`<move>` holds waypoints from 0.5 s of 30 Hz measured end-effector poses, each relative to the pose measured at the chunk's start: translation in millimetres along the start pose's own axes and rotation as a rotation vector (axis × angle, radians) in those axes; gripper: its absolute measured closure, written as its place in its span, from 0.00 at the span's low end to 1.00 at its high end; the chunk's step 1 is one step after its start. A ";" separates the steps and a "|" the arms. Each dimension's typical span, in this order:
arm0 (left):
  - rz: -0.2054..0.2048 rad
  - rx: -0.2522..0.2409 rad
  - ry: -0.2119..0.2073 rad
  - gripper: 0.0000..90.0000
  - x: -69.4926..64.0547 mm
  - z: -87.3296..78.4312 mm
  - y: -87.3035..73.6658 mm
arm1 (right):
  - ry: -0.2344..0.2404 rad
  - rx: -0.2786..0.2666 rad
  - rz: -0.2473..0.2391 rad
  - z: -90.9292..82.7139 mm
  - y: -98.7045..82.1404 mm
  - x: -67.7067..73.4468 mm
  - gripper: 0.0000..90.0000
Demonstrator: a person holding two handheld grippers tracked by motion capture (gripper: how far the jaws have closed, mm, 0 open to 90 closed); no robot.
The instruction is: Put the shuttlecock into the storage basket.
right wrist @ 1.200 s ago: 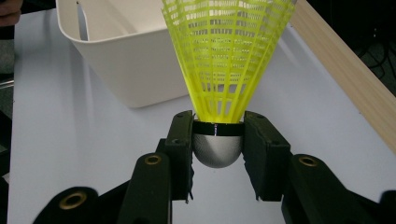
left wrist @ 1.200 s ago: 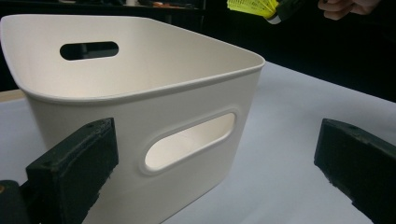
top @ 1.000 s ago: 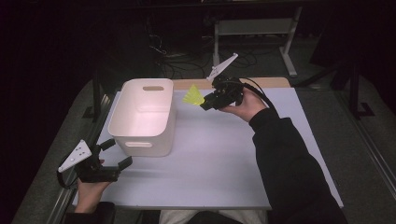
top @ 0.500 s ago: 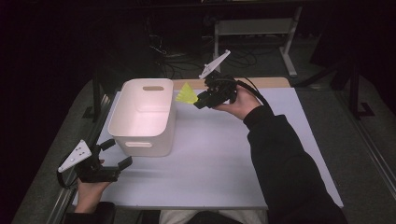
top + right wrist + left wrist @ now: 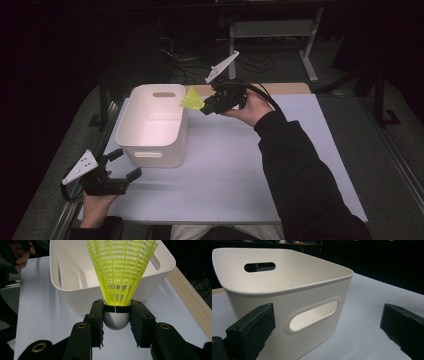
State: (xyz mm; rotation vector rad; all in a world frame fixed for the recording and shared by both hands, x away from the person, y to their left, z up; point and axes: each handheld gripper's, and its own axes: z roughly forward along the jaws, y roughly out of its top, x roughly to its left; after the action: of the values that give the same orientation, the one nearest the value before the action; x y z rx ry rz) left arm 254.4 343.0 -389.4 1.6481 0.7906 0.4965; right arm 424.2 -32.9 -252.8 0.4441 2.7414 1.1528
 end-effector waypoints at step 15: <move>0.000 0.002 0.001 0.00 0.1 0.0 0.0 | 0.025 -0.003 -0.032 14.1 14.0 7.2 0.70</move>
State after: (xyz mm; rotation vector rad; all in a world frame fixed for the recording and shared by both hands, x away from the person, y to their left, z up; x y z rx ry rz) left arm 254.4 343.1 -389.4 1.6497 0.7913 0.4968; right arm 423.7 -11.8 -252.7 0.3863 2.7572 1.1629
